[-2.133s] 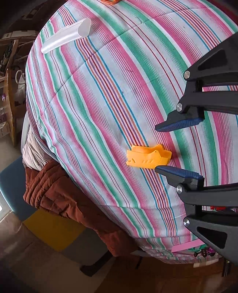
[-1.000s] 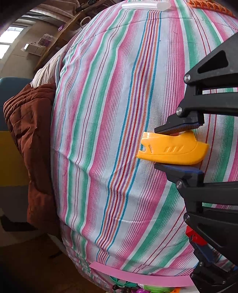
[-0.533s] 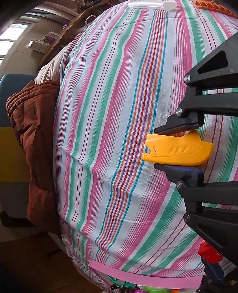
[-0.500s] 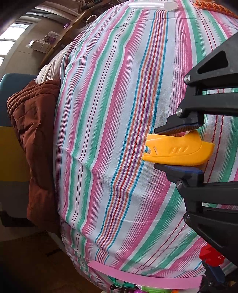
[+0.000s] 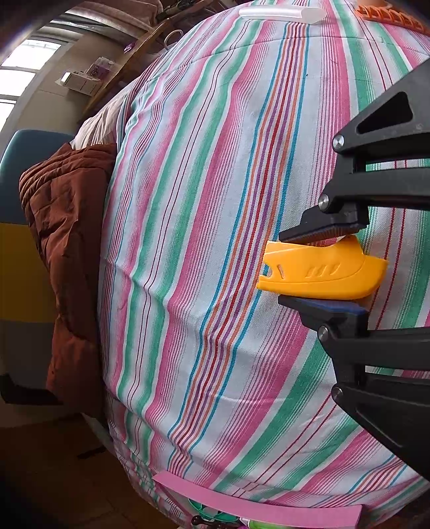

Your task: Organize rigid objects

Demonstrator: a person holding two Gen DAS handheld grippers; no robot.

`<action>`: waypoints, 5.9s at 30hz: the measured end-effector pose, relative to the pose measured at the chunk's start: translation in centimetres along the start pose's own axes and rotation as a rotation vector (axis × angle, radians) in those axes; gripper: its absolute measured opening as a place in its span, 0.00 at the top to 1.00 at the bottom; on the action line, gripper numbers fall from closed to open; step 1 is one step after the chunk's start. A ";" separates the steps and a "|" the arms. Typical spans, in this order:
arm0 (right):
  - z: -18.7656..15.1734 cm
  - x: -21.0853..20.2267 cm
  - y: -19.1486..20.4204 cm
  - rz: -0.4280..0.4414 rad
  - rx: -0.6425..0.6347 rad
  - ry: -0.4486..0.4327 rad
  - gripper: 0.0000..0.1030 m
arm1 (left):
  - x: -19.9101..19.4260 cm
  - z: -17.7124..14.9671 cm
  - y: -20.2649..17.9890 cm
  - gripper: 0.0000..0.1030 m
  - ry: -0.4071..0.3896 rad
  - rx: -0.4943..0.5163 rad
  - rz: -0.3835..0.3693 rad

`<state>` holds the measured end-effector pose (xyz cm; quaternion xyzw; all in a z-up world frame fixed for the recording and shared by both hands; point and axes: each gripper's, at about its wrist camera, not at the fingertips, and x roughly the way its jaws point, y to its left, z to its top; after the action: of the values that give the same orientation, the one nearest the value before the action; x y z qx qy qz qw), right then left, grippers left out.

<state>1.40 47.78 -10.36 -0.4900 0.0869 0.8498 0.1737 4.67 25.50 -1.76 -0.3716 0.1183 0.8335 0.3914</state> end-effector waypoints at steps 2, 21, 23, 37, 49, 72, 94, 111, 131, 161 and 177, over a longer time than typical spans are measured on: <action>-0.1 0.0 0.1 -0.004 -0.003 -0.003 0.71 | -0.3 0.0 0.7 0.69 -0.006 -0.015 0.006; -0.3 -0.2 0.1 -0.020 -0.025 -0.012 0.71 | -5.4 -3.2 12.4 0.69 -0.024 -0.296 0.106; -0.3 -0.2 0.1 -0.022 -0.028 -0.011 0.71 | -6.1 -4.3 14.9 0.69 -0.015 -0.361 0.137; -0.2 -0.2 0.5 -0.038 -0.041 -0.009 0.71 | -4.5 -7.9 19.5 0.69 0.054 -0.490 0.191; -0.3 -0.2 0.5 -0.045 -0.048 -0.010 0.71 | -2.6 -8.9 19.5 0.66 0.109 -0.469 0.244; -0.4 -0.3 0.8 -0.045 -0.045 0.001 0.72 | -6.6 -7.2 19.3 0.60 0.023 -0.408 0.366; -2.7 -3.2 4.4 0.093 0.026 0.142 0.71 | -7.0 -8.4 20.1 0.57 0.024 -0.446 0.371; -2.5 -12.2 20.9 0.512 -0.285 -0.075 0.72 | -7.8 -9.8 22.3 0.54 0.028 -0.507 0.421; -5.1 -6.4 28.5 0.477 -0.352 0.045 0.69 | -7.5 -10.3 22.7 0.43 0.032 -0.508 0.431; -4.6 -11.1 28.2 0.386 -0.397 -0.159 0.61 | -11.7 -10.3 21.2 0.31 -0.014 -0.464 0.527; -4.2 -13.2 26.7 0.260 -0.284 -0.239 0.61 | -11.9 -8.4 19.2 0.03 -0.083 -0.436 0.543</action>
<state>0.70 18.97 -1.71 -0.3899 0.0076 0.9208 0.0013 -0.12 1.88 -0.93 -0.3674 0.0162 0.9272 0.0715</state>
